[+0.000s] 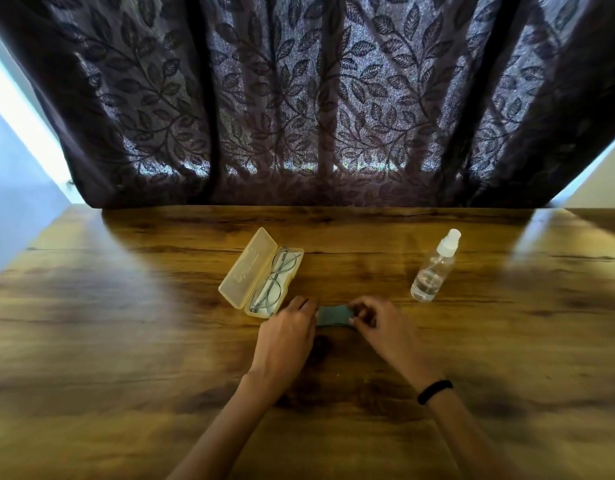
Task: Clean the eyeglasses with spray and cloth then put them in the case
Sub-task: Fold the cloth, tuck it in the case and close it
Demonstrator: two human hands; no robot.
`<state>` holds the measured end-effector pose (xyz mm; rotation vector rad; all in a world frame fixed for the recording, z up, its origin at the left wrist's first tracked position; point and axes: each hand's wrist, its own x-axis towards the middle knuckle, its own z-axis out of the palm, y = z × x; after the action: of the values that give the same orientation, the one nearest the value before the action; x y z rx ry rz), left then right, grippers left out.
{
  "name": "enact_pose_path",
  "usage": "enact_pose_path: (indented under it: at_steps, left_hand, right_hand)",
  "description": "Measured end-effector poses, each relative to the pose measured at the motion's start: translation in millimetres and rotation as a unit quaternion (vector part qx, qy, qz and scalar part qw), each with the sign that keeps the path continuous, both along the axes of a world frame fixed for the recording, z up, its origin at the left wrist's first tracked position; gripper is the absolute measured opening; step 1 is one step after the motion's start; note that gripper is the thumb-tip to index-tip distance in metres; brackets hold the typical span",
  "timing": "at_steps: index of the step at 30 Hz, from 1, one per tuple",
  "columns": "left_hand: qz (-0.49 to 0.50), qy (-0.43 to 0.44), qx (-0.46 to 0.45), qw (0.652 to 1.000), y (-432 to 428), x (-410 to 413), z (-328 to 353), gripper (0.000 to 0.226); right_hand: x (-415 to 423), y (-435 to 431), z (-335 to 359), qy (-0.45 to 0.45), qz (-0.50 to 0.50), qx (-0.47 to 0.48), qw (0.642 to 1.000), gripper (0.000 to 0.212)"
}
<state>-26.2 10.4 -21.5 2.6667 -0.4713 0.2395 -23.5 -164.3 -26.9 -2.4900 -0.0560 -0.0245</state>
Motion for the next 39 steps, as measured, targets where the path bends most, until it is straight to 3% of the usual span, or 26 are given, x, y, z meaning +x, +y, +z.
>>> enact_pose_path:
  at_steps: [8,18,23,31,39]
  left_hand:
    - [-0.020,0.026,0.009,0.999,-1.4,15.3,6.2,0.020]
    - [0.002,0.151,-0.173,0.973,3.8,28.2,12.5,0.010]
    - [0.023,0.171,-0.206,0.963,0.8,30.6,8.4,0.012]
    - [0.053,0.099,-0.139,0.984,5.0,24.1,6.1,0.021]
    - [0.079,0.016,-0.038,0.996,6.3,8.5,15.5,0.045]
  right_hand:
    - [0.6,-0.3,-2.0,0.001,0.003,0.006,1.000,0.028]
    - [-0.1,-1.1,-3.2,-0.008,0.005,0.019,1.000,0.026]
    - [-0.2,-1.6,-2.9,-0.002,0.006,0.017,1.000,0.026]
    - [-1.9,-1.2,-0.6,-0.001,0.003,0.012,1.000,0.027]
    - [-5.7,-5.1,2.5,-0.014,0.010,-0.004,1.000,0.026]
